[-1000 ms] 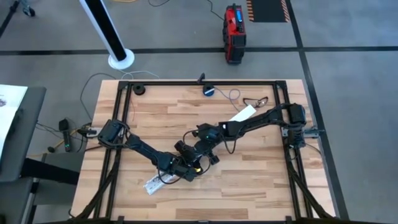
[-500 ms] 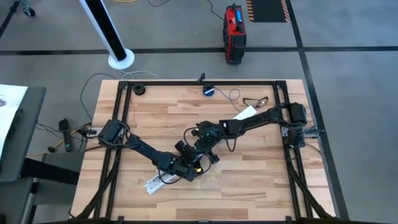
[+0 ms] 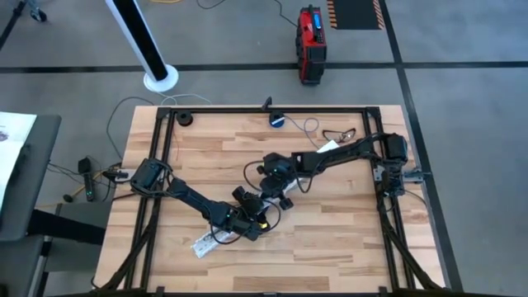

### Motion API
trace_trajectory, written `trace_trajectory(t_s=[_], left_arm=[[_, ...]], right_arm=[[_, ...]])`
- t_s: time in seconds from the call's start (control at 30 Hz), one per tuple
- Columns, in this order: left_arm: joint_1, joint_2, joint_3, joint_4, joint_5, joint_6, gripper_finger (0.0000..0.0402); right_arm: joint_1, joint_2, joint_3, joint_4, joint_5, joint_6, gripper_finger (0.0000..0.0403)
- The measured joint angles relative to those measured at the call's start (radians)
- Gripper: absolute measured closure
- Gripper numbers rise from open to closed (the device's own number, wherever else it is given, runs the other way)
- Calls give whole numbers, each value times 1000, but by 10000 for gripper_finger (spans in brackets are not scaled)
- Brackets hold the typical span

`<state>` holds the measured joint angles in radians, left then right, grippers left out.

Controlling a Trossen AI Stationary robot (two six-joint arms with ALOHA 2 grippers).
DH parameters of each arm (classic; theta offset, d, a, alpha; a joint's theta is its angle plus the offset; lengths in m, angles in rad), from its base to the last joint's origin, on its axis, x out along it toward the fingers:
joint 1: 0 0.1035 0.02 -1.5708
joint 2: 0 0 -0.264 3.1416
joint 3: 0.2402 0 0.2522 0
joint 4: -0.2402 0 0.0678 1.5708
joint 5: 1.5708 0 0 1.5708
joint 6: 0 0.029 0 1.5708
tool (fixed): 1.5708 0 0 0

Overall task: Ziptie cables
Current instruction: Close the white cable duct

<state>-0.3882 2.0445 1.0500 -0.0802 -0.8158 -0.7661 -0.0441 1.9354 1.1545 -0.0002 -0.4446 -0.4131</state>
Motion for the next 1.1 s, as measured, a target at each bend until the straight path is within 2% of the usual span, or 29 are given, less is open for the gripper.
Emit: trace_trajectory(t_s=[0.53, 0.67, 0.93, 1.1], left_arm=[[0, 0, 0, -27, 13, -2, 162], [0, 0, 0, -26, 16, -2, 162], [0, 0, -1, -17, 22, -1, 162], [0, 0, -2, 22, 9, -6, 162]], right_arm=[[-52, -87, -1, -153, 27, -68, 403], [-44, -84, -44, -116, 27, -64, 403], [-50, -85, -180, 84, 18, 15, 403], [-57, -86, -209, 127, 13, 69, 403]])
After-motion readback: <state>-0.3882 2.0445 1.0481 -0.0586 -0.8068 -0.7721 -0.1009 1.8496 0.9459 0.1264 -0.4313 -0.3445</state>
